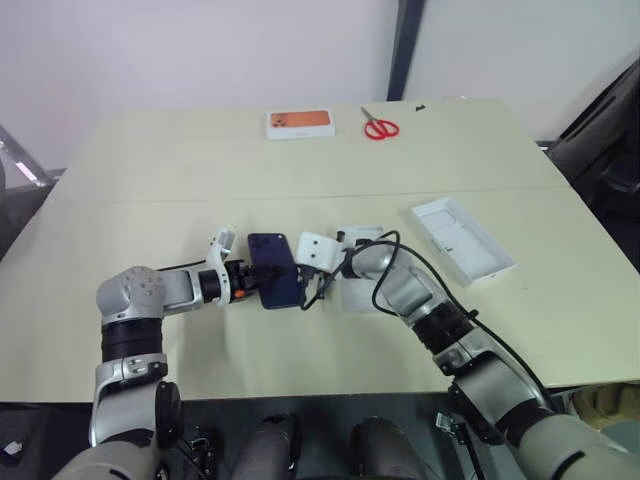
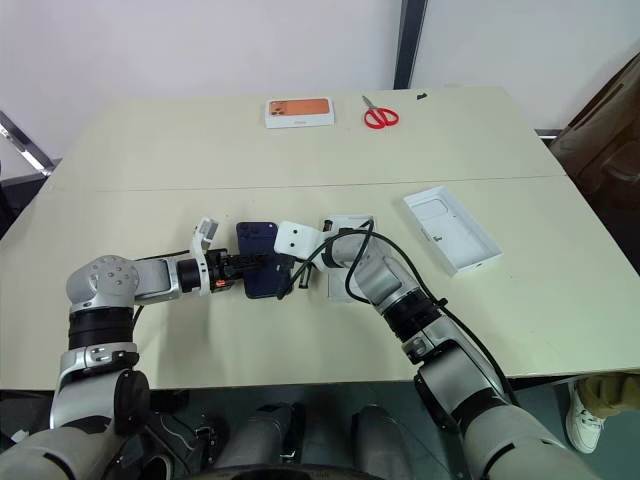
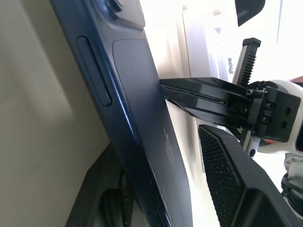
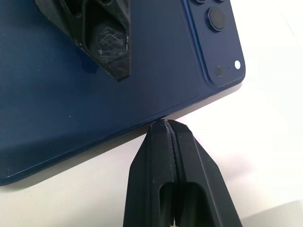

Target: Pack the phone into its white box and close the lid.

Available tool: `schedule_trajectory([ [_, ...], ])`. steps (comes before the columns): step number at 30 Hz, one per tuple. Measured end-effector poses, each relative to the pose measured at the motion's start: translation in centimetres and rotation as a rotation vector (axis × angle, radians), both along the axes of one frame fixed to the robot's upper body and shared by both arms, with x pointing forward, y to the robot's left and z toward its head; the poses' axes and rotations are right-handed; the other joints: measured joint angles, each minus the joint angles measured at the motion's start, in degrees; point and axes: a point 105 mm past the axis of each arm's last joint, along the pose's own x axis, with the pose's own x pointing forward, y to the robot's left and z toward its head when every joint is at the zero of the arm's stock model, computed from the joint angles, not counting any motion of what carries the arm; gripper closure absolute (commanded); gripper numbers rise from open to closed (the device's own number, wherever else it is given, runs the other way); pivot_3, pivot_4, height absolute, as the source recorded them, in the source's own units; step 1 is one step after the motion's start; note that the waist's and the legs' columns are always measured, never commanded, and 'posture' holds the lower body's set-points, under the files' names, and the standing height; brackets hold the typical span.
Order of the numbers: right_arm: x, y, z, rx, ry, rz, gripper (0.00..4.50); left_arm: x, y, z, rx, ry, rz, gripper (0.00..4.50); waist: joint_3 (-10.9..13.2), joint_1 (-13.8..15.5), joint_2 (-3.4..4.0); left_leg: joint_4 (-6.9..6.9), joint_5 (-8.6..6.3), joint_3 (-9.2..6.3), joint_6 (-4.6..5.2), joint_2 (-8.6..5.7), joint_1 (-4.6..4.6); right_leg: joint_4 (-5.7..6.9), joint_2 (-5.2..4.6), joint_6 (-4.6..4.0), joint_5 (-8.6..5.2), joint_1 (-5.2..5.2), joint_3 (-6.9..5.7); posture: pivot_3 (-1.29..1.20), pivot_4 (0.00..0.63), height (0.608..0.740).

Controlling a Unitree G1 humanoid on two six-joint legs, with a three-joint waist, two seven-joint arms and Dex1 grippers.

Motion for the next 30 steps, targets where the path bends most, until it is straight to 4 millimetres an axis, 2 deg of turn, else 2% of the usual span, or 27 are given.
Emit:
schedule_trajectory([
  [1, 0.0, 0.0, 0.0, 0.0, -0.002, 0.0, 4.5, 0.0, 0.1, -0.1, -0.007, 0.009, 0.007, 3.2, 0.0, 0.0, 0.0, 0.0, 0.0, 0.0, 0.0, 0.0, 0.0, 0.0, 0.0, 0.0, 0.0, 0.0, 0.0, 0.0, 0.15, 0.734],
  [3, 0.0, 0.0, 0.0, 0.001, -0.005, 0.0, 4.5, 0.0, 0.3, -0.4, -0.029, 0.027, 0.019, 4.12, 0.0, 0.0, -0.01, -0.01, 0.0, 0.0, 0.0, 0.0, 0.0, 0.0, 0.0, 0.0, 0.0, -0.01, 0.0, 0.0, 0.15, 0.734],
  [4, 0.0, 0.0, 0.0, 0.001, -0.006, -0.002, 4.5, -0.1, 0.0, 0.2, -0.086, 0.017, 0.011, 4.48, 0.0, 0.0, -0.01, 0.0, 0.0, 0.0, 0.0, 0.0, 0.0, 0.0, 0.0, 0.0, 0.0, 0.0, -0.01, 0.0, 0.15, 0.734],
  [15, 0.0, -0.1, 0.3, 0.031, 0.0, -0.011, 4.5, 0.0, 0.6, 0.1, -0.165, 0.051, 0.039, 4.48, 0.0, 0.0, -0.03, -0.03, 0.0, 0.0, 0.0, 0.0, -0.01, -0.02, 0.0, 0.0, 0.0, -0.02, 0.0, 0.0, 0.15, 0.734],
  [17, 0.0, -0.1, 0.9, 0.086, 0.013, -0.025, 4.5, -0.1, 0.8, 0.3, -0.197, 0.058, 0.047, 4.48, 0.1, 0.0, -0.05, -0.04, 0.0, 0.0, 0.0, 0.0, -0.06, -0.02, 0.0, 0.0, 0.0, -0.07, 0.0, 0.0, 0.15, 0.734],
  [20, 0.0, -0.1, 3.5, 0.25, 0.047, -0.048, 4.5, -0.1, 0.8, 0.7, -0.206, 0.032, 0.045, 4.48, 0.2, 0.0, -0.18, -0.04, 0.0, -0.01, -0.01, 0.01, -0.15, 0.0, 0.0, -0.01, 0.0, -0.15, 0.0, 0.0, 0.15, 0.734],
  [23, -0.3, -0.6, 6.5, 0.464, 0.127, -0.044, 3.58, -0.1, 0.5, 2.0, -0.263, -0.018, 0.017, 4.5, 0.3, 0.1, -0.24, -0.04, 0.0, 0.0, 0.0, 0.01, -0.2, -0.02, -0.01, -0.01, 0.0, -0.14, 0.0, 0.0, 0.15, 0.734],
  [25, -1.0, -1.4, 7.2, 0.513, 0.163, -0.012, 2.6, -0.2, 0.5, 2.8, -0.286, -0.051, 0.001, 4.5, 0.3, 0.3, -0.24, -0.03, -0.01, -0.01, 0.01, 0.01, -0.22, -0.05, -0.02, -0.01, 0.0, -0.18, -0.01, 0.0, 0.15, 0.734],
  [28, -2.9, -3.5, 6.0, 0.474, 0.221, 0.03, 1.17, -0.2, 1.5, 3.6, -0.255, -0.092, -0.001, 4.5, 0.3, 0.3, -0.24, -0.04, -0.14, 0.0, 0.23, -0.01, -0.27, -0.09, -0.03, -0.01, 0.0, -0.22, 0.0, 0.0, 0.15, 0.734],
  [30, -4.1, -4.8, 5.0, 0.443, 0.282, 0.045, 1.17, -0.2, 2.0, 3.9, -0.233, -0.114, 0.001, 4.5, 0.3, 0.3, -0.2, -0.04, -0.15, 0.01, 0.25, 0.0, -0.42, -0.07, -0.04, -0.01, 0.01, -0.29, 0.02, 0.0, 0.15, 0.734],
])
